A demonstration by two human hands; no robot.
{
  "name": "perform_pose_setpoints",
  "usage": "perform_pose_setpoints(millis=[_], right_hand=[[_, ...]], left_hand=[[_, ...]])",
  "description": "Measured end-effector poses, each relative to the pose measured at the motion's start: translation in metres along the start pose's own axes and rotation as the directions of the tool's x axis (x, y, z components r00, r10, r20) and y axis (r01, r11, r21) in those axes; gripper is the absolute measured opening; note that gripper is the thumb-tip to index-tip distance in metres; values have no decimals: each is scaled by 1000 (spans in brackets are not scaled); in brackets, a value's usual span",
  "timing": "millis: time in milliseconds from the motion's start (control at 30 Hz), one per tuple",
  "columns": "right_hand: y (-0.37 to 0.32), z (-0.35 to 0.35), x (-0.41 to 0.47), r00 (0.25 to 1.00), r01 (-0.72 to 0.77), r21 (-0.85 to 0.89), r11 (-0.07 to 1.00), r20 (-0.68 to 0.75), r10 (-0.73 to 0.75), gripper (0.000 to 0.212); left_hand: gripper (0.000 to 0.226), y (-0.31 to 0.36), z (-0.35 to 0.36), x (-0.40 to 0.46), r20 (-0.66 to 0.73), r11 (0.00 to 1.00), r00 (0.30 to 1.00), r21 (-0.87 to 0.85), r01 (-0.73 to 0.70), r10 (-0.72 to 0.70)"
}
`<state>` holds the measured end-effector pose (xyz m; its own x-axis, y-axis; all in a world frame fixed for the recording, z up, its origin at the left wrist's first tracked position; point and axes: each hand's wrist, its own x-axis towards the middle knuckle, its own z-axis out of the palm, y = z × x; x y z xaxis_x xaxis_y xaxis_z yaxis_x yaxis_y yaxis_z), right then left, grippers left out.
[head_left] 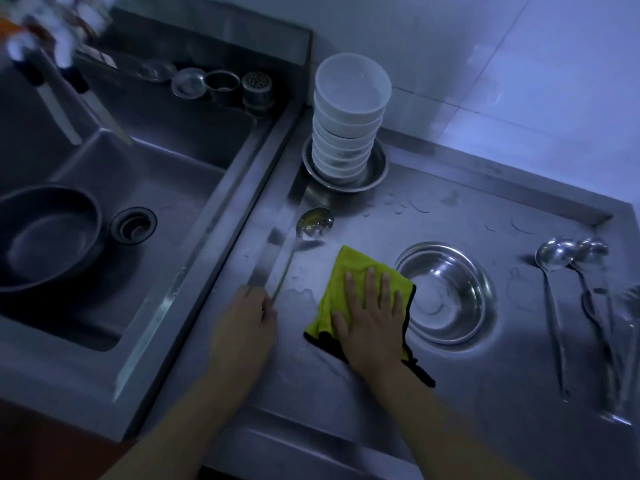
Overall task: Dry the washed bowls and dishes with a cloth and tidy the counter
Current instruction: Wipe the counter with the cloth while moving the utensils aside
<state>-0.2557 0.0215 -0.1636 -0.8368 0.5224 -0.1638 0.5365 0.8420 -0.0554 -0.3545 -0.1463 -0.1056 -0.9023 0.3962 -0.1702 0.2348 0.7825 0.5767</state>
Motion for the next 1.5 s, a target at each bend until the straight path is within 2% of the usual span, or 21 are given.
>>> perform_pose_setpoints(millis=[100,233,400,633,1000,1133,1267,1500], right_hand=[[-26,4,-42,999,52,27,998,16,-52,67],[-37,5,-61,993,98,-20,995,73,-96,73],[-42,-3,6,997,73,-46,996,28,-72,78],[-74,1,123,994,108,35,994,-27,-107,87],[-130,-11,188,987,160,265,951,-61,-149,78],[-141,-11,166,988,154,320,935,-70,-138,71],[-158,-5,117,984,180,295,938,-64,-169,72],[-184,10,35,984,171,271,947,-6,-176,74]], left_hand=[[8,-14,-19,-6,-64,999,997,19,39,-37],[12,-22,-35,-9,-144,988,982,-112,106,-122],[14,-26,-41,2,-222,984,962,-117,137,-160],[18,-34,-39,18,-355,958,890,-105,266,-287],[14,-41,-50,39,-425,921,819,-128,367,-385],[12,-54,-67,36,-478,930,799,-150,335,-365],[12,-73,-83,31,-503,936,791,-140,324,-349],[6,-106,-100,9,-463,926,803,-152,345,-375]])
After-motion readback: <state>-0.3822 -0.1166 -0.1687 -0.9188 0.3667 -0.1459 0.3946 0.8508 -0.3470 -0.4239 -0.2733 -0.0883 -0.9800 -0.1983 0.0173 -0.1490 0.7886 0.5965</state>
